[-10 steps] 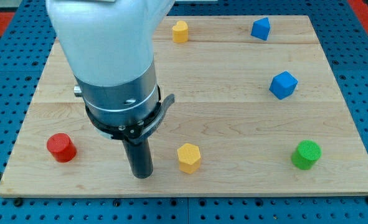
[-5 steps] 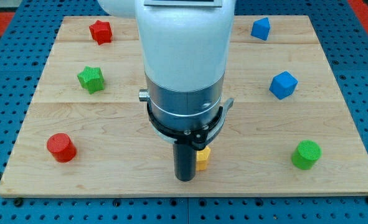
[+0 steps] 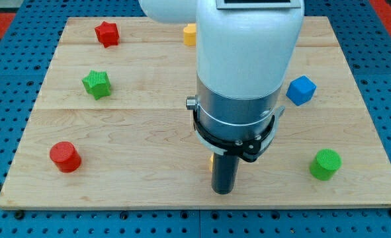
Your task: Push the hexagon upwards
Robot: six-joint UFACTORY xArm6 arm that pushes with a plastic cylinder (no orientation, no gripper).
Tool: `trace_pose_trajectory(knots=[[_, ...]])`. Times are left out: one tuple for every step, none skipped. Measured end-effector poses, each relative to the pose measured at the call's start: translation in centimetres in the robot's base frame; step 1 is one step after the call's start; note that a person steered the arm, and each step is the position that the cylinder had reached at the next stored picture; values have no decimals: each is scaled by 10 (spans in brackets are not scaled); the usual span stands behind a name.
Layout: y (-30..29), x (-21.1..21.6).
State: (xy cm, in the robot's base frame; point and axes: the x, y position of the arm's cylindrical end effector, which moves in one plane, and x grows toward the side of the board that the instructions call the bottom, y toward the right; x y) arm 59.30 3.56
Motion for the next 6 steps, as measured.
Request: trace_pose_trajectory(knots=[[2, -15], [2, -52], [3, -77], [5, -96], [22, -91], [84, -103]])
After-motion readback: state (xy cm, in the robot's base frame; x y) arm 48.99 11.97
